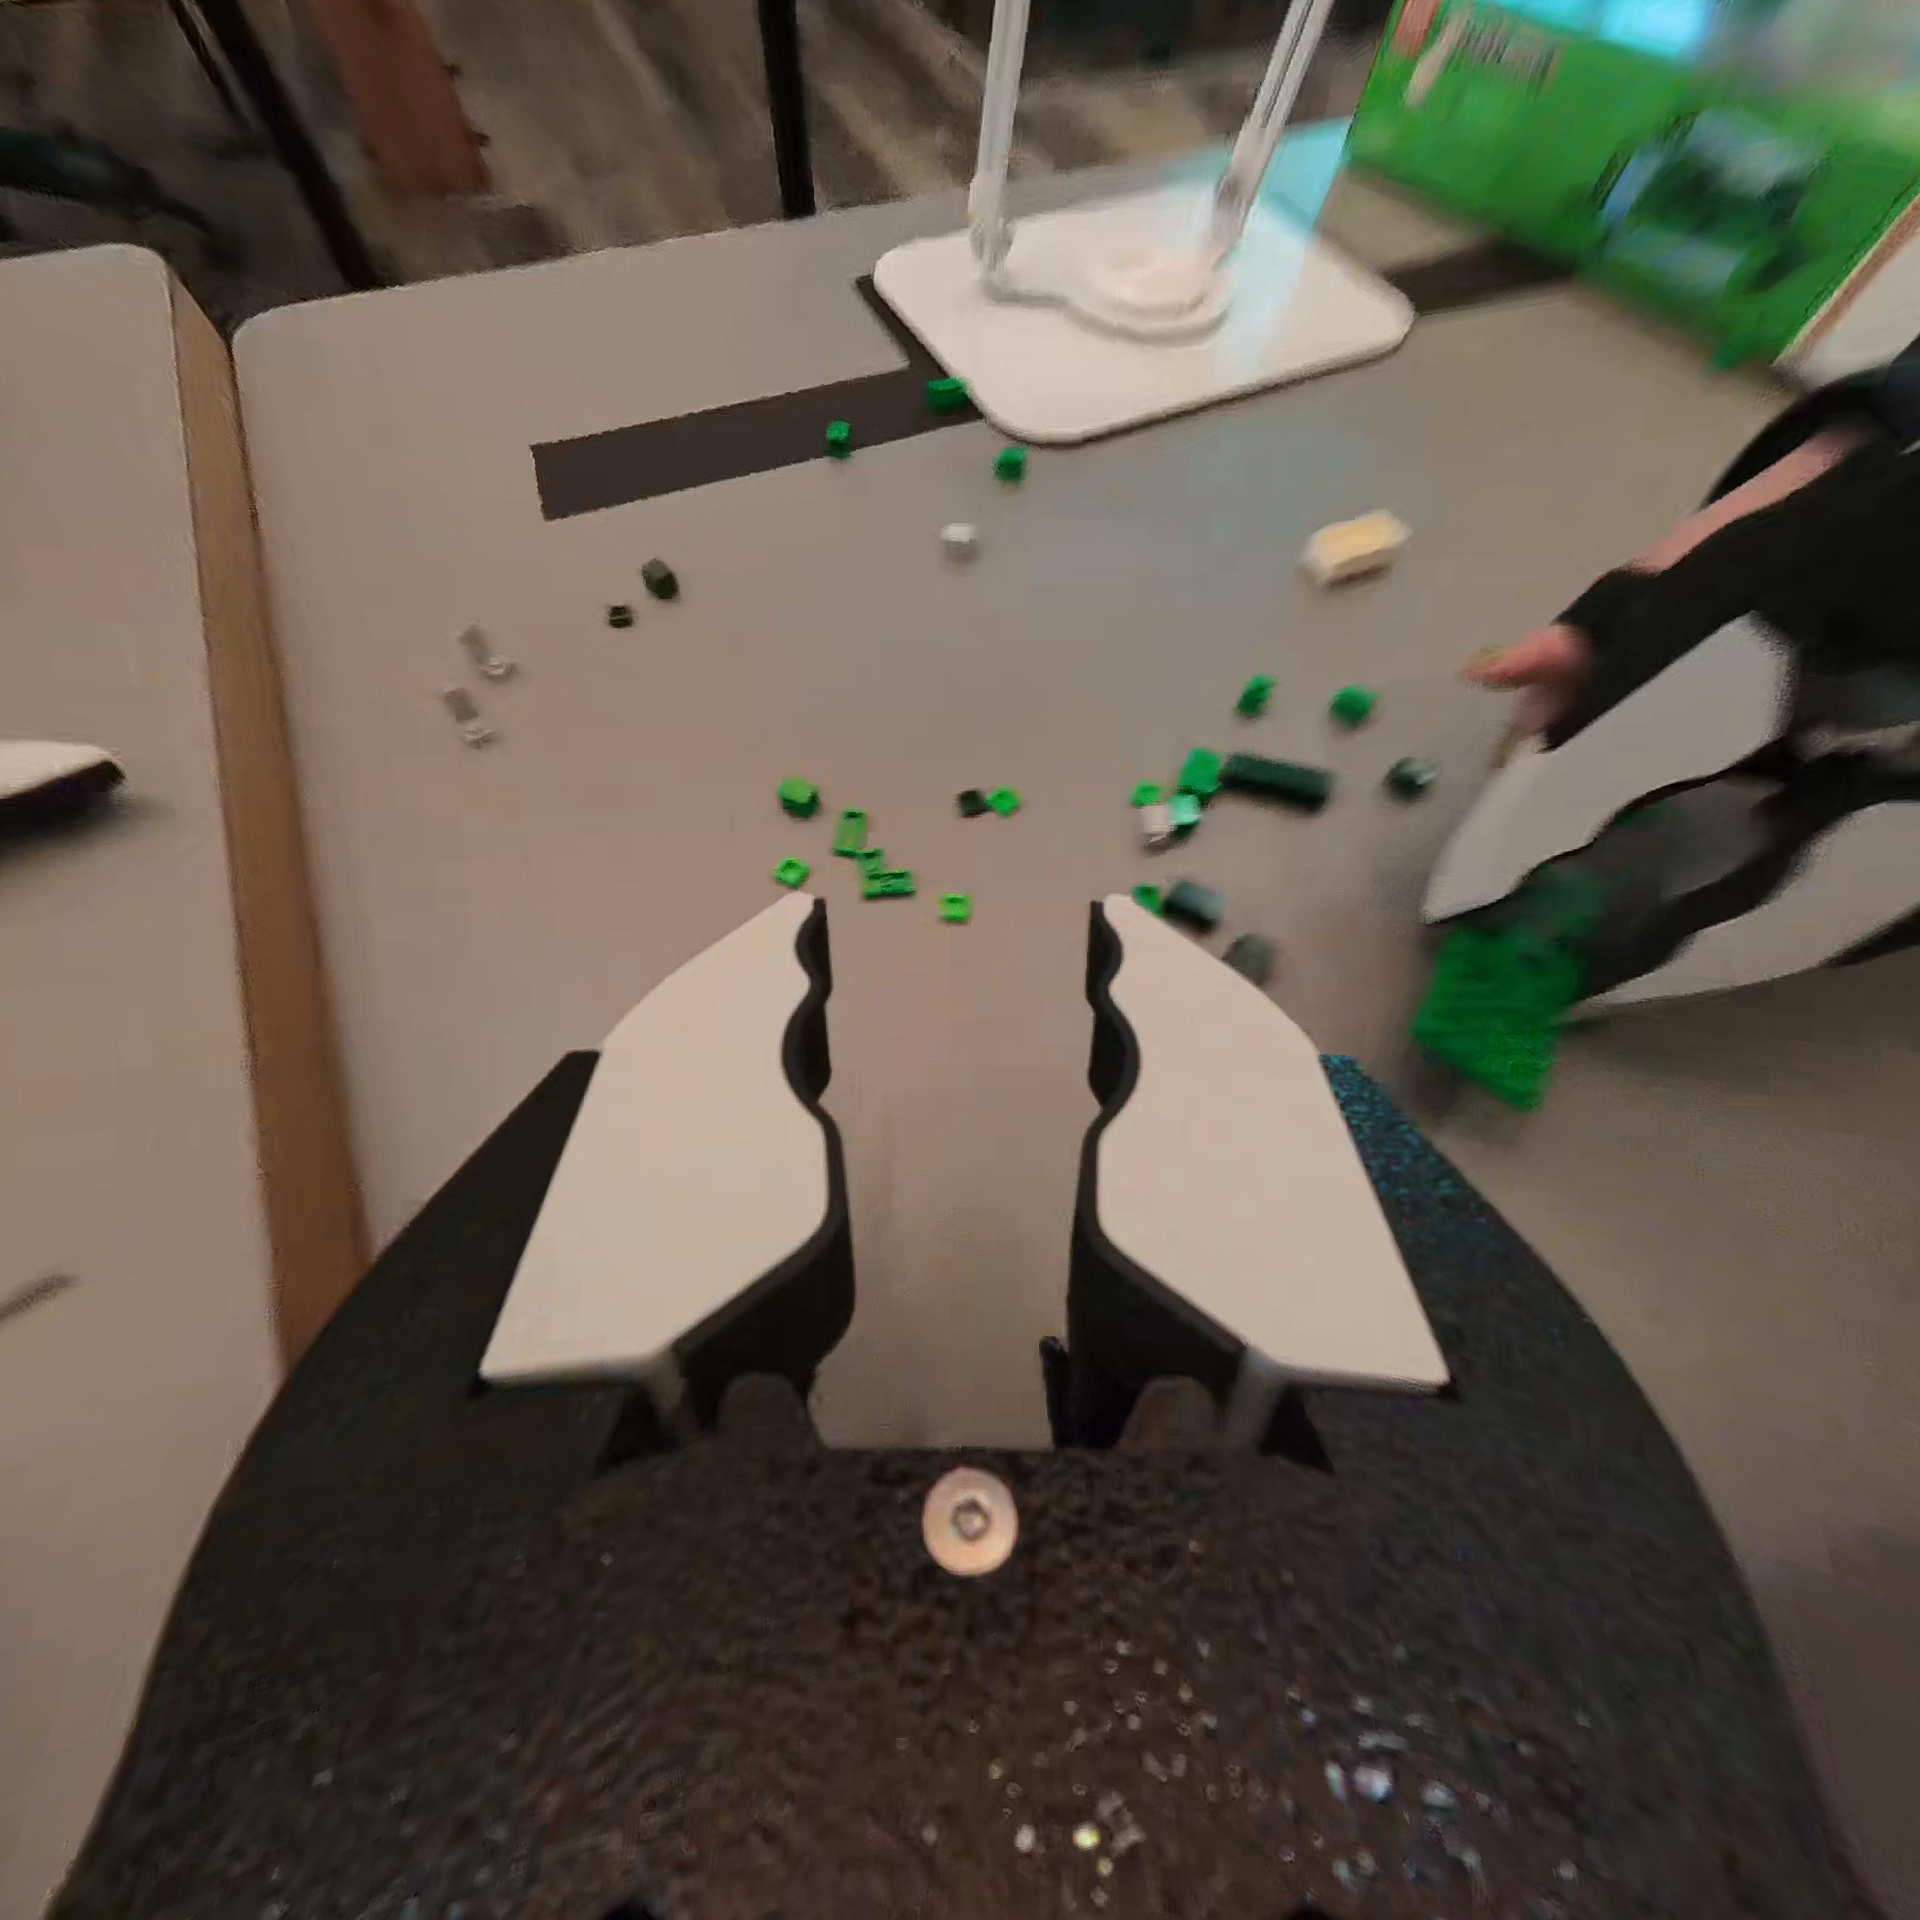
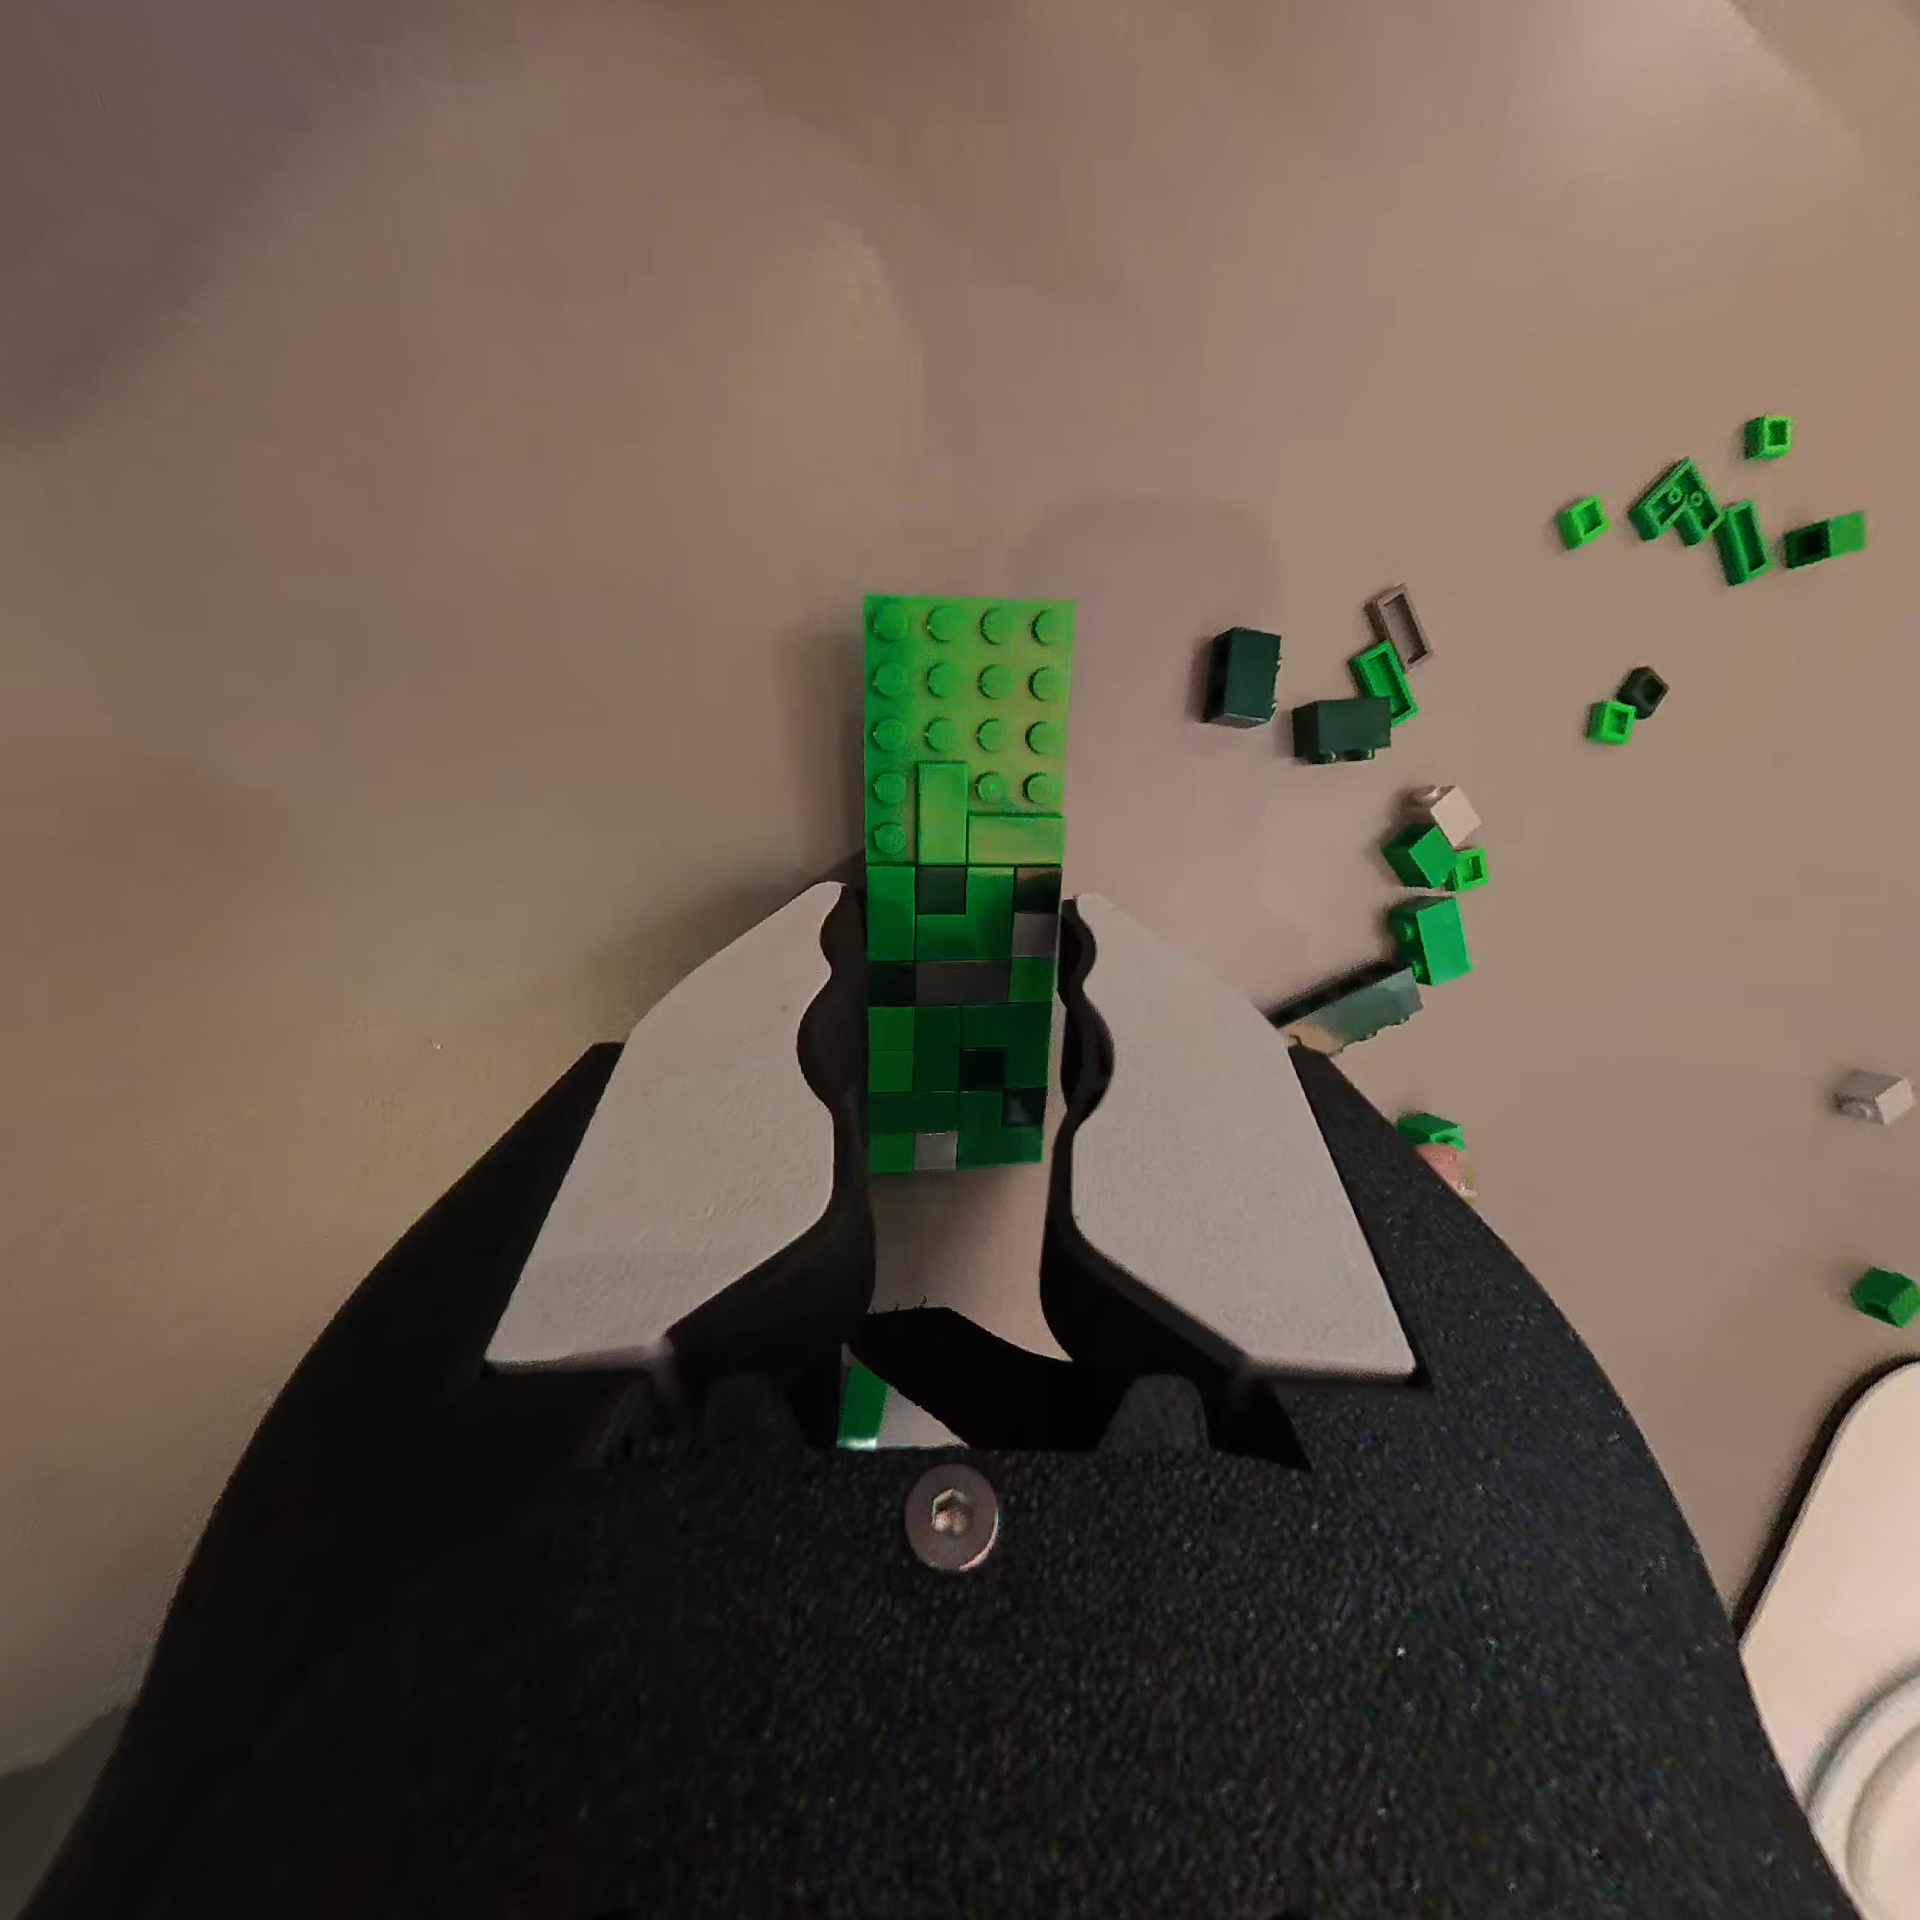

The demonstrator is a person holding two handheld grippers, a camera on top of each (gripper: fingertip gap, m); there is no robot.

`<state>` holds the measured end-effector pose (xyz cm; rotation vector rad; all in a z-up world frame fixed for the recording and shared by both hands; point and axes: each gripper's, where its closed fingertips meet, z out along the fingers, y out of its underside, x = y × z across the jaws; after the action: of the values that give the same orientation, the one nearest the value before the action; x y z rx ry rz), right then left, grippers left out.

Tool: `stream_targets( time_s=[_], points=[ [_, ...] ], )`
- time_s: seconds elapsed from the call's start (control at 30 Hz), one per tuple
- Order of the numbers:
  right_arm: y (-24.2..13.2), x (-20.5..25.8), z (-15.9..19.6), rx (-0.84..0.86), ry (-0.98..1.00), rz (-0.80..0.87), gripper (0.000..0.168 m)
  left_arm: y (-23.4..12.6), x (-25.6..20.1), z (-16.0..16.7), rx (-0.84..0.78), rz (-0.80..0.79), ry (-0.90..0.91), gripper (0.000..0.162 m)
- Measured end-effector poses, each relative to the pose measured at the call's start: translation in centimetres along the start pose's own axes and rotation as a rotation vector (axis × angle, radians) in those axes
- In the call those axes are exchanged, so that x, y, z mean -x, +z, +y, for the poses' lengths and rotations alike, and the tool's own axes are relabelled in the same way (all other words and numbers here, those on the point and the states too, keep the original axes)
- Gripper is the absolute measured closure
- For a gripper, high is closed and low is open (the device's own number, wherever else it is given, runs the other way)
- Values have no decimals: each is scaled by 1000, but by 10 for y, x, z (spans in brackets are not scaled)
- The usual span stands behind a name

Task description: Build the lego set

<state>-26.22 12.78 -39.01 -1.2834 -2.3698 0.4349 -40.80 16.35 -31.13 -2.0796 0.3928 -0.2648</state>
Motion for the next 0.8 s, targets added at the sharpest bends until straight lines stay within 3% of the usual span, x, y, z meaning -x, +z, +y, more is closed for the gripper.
stream_targets(
  time_s=[0.13, 0.27, 0.3, 0.4, 0.47, 0.57, 0.8],
  points=[
    [-10, -1, -5, -69, 33, 39, 128, 24, 21, 9, 194, 22, 156, 109],
    [-46, -14, -21, -395, 186, 164, 128, 43, 33, 17, 277, 67, 300, 112],
    [-59, -24, -22, -494, 225, 261, 127, 46, 34, 18, 291, 91, 323, 112],
    [-125, -64, 0, -809, 408, 782, 126, 57, 31, 18, 274, 186, 385, 117],
    [-159, -64, 17, -937, 449, 993, 128, 62, 36, 21, 296, 211, 423, 122],
    [-180, -63, 40, -960, 472, 1187, 129, 67, 43, 26, 366, 256, 435, 124],
    [-164, -68, 48, -928, 482, 1175, 135, 74, 50, 30, 489, 327, 416, 129]
  ],
)
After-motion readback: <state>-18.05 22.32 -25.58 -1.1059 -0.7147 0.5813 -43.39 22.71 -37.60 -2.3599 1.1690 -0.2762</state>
